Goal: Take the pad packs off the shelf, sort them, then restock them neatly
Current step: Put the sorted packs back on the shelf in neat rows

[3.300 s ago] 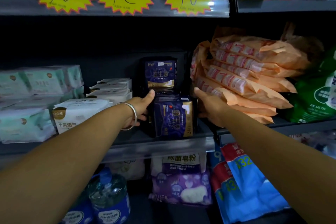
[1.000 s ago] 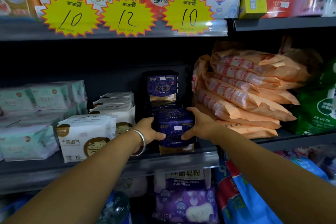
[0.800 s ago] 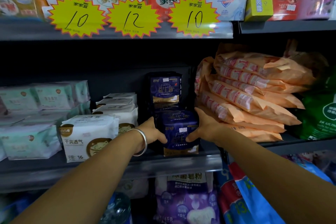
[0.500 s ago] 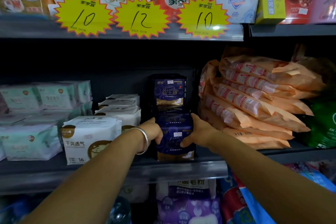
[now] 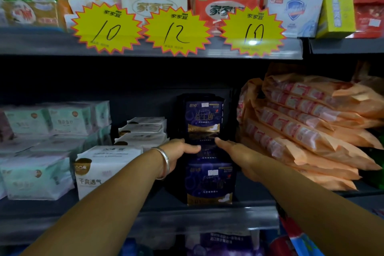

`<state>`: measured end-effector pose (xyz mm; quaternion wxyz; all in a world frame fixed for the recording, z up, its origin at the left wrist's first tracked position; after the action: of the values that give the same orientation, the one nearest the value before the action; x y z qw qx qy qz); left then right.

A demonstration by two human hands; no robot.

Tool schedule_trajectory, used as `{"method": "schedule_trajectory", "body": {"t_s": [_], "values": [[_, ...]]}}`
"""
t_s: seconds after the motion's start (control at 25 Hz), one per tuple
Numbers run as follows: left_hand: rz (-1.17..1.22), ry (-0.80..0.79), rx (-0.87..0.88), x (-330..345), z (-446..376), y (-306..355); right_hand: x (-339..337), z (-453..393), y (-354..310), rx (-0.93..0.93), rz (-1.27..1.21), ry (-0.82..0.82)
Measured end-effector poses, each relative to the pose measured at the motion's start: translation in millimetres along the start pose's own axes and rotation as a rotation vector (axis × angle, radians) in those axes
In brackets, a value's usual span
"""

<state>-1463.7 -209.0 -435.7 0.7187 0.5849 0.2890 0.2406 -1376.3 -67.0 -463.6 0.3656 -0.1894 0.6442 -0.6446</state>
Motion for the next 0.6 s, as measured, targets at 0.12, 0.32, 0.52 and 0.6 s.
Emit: {"method": "schedule_trajectory", "body": {"t_s": [0.12,0.32,0.52,0.6], "values": [[-0.122,0.053,0.044,-6,-7,2,-5,4,-15,-0.028,0.235,0.079],[-0.354,0.115,0.247,-18,-5,14,-1,29,-70,-0.249,0.731,0.230],[-0.507,0.175,0.302,-11,-18,35,-3,13,-74,-0.375,0.884,0.193],[-0.549,0.187,0.302,-5,-30,45,-14,-1,-84,-0.418,0.964,0.192]]}}
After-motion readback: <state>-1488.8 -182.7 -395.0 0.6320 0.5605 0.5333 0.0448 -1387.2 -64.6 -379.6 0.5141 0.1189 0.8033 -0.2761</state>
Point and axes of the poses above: each hand's wrist, its own z-axis away from the middle knuckle, its own x-axis out of the palm, y = z × x, the point moved 5 cm from there along -z, towards the middle knuckle, and after that the axes turned 9 degrees about y, right-handed, at the moved point
